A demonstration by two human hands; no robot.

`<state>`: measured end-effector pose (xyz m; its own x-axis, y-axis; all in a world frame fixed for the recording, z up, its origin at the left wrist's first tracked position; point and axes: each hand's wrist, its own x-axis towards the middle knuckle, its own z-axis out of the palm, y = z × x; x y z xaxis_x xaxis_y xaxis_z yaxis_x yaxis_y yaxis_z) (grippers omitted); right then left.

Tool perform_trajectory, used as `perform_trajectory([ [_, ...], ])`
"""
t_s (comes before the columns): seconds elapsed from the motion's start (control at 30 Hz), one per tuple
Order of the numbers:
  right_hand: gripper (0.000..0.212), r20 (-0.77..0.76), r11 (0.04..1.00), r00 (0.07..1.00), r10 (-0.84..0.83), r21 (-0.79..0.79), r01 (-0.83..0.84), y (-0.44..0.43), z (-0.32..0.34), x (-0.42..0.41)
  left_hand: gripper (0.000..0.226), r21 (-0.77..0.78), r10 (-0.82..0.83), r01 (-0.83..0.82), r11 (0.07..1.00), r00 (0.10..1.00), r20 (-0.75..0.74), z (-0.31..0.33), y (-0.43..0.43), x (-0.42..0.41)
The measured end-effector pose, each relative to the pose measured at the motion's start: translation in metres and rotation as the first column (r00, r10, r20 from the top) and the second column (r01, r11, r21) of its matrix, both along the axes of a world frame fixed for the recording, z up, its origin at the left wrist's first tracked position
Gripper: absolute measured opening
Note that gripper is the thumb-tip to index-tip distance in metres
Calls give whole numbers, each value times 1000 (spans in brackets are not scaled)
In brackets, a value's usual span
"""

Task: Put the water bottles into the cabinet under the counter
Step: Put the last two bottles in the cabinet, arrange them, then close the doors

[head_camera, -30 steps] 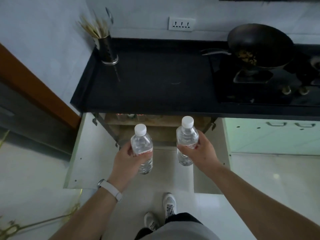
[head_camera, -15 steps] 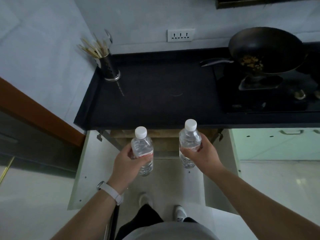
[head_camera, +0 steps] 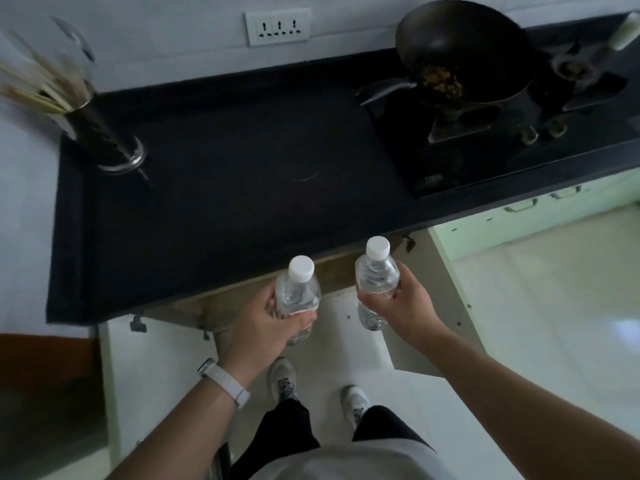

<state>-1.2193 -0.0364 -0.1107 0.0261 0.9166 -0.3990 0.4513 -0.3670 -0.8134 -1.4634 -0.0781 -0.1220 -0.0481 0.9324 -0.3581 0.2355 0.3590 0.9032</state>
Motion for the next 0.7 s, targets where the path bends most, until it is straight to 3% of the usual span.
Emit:
perform_trajectory([
  [0.2, 57, -1, 996, 996, -85, -16, 85, -2, -18, -11, 47, -31, -70, 71, 997, 997, 36, -32, 12, -1],
  [0.4, 58, -9, 998, 998, -58, -35, 58, 4, -51, 0, 49, -79, -49, 51, 996, 998, 29, -66, 5, 17],
  [0.7, 49, -124, 994, 987, -104, 22, 107, 17, -180, 10, 50, -82, -6, 8, 997, 1000, 20, -193, 28, 43],
])
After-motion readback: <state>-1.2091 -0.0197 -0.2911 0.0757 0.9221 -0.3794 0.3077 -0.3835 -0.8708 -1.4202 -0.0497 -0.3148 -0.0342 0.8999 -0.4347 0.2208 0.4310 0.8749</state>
